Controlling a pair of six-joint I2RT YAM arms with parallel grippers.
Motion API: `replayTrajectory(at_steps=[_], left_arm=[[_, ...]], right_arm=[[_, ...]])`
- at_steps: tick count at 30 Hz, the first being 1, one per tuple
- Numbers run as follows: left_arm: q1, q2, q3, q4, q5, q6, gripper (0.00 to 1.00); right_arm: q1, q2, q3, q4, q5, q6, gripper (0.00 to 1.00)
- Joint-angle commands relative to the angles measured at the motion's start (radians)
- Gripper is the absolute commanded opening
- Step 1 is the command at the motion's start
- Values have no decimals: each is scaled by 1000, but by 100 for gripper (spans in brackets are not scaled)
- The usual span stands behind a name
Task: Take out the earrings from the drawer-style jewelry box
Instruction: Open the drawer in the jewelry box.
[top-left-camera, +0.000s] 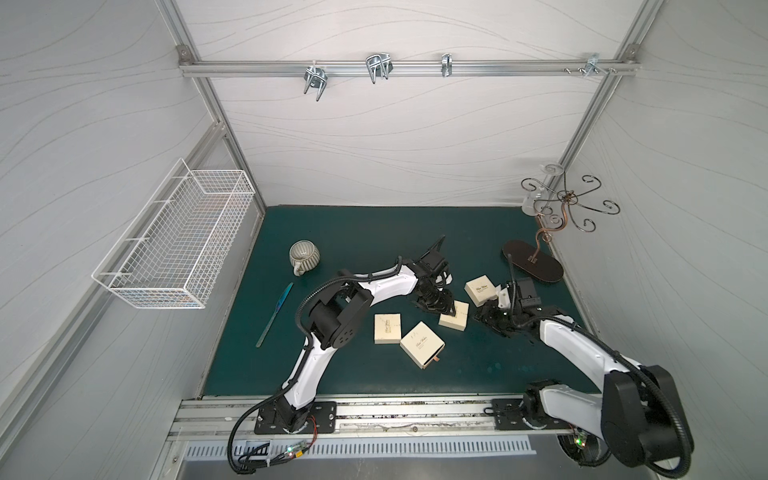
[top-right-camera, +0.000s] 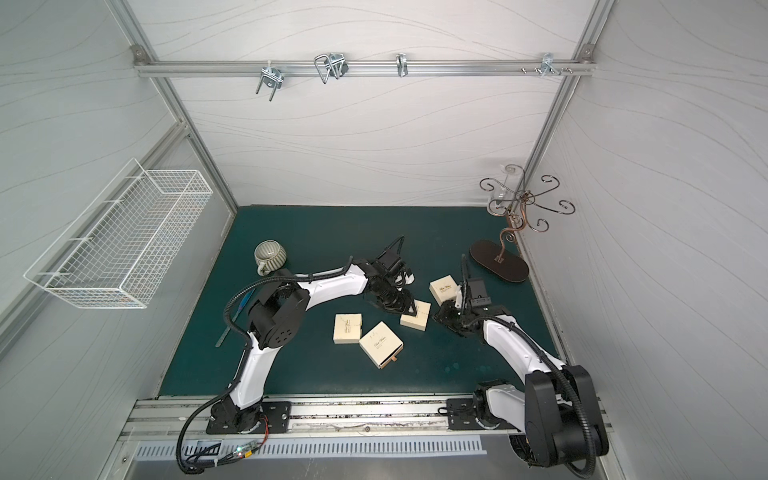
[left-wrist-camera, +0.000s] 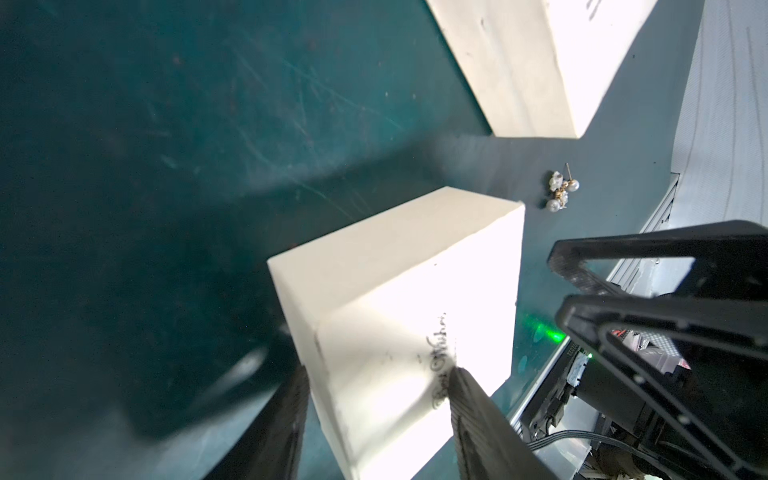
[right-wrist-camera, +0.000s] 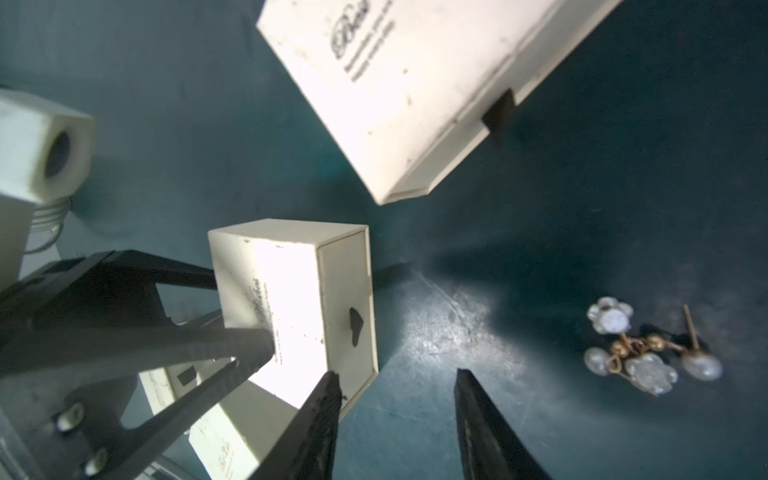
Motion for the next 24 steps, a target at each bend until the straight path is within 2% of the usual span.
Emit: replayTrajectory(at_steps=[1, 5, 10, 24], left_arm=[[-22, -1, -20, -49, -13, 4, 56], [-27, -2, -17, -58, -20, 9, 56], [-27, -3, -16, -57, -23, 11, 56], [-27, -1, -9, -62, -30, 14, 56]], right_arm=[[-20, 26, -10, 83, -46, 30, 41], [-20, 45, -9, 118, -45, 40, 34], [-20, 84, -9, 154, -67, 50, 30], [-18, 132, -25, 166, -95, 45, 27]])
